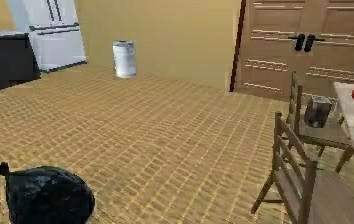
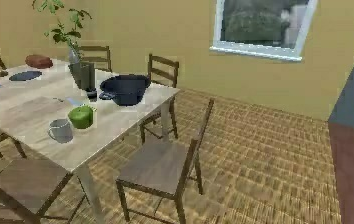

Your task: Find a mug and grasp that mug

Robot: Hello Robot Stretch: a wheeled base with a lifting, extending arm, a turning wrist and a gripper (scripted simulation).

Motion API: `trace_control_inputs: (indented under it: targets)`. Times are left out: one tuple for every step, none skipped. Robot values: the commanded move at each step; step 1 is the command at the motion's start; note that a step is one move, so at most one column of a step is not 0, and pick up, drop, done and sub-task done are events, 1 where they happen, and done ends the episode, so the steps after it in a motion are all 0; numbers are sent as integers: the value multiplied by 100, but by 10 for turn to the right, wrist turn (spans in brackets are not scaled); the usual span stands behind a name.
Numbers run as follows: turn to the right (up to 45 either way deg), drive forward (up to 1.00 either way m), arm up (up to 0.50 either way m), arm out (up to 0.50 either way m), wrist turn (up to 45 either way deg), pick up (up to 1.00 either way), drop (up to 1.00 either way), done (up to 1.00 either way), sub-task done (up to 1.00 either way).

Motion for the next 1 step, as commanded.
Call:
trace_control_inputs:
  targets:
    - [450,0,0,0,0,0,0,0,0]
